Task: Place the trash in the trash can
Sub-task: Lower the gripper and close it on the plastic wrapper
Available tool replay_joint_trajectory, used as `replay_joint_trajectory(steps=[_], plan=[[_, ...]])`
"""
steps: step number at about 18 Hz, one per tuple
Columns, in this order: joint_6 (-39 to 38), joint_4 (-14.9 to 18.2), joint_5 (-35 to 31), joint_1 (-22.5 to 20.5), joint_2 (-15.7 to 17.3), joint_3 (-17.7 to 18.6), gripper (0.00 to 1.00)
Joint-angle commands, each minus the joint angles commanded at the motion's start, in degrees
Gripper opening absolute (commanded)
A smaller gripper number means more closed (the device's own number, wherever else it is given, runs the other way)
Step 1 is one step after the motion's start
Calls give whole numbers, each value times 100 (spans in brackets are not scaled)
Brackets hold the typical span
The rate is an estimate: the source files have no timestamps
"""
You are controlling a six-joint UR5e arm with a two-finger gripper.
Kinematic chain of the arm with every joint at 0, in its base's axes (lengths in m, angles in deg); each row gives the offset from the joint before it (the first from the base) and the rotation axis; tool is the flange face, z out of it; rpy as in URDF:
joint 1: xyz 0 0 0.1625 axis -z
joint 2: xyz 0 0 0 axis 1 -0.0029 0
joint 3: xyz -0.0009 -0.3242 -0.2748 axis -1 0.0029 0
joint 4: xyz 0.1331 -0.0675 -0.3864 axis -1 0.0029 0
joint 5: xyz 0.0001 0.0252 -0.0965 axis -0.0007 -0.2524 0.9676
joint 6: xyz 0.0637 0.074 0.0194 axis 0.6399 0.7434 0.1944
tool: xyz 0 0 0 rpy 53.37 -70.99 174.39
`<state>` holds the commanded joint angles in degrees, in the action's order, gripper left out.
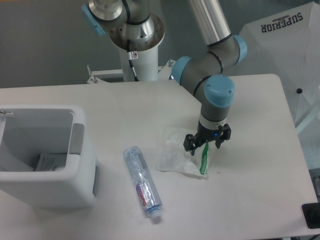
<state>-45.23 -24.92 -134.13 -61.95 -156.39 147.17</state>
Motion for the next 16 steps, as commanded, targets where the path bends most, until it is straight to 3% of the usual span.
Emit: replay_joint_trajectory(steps=[7, 9, 13, 16], plan=[[17, -9, 0, 18, -44, -9, 100], [18, -9, 0, 79, -62, -9, 94], [18, -9, 0, 88, -35, -9, 76], [26, 0, 0, 97, -26, 0, 48]])
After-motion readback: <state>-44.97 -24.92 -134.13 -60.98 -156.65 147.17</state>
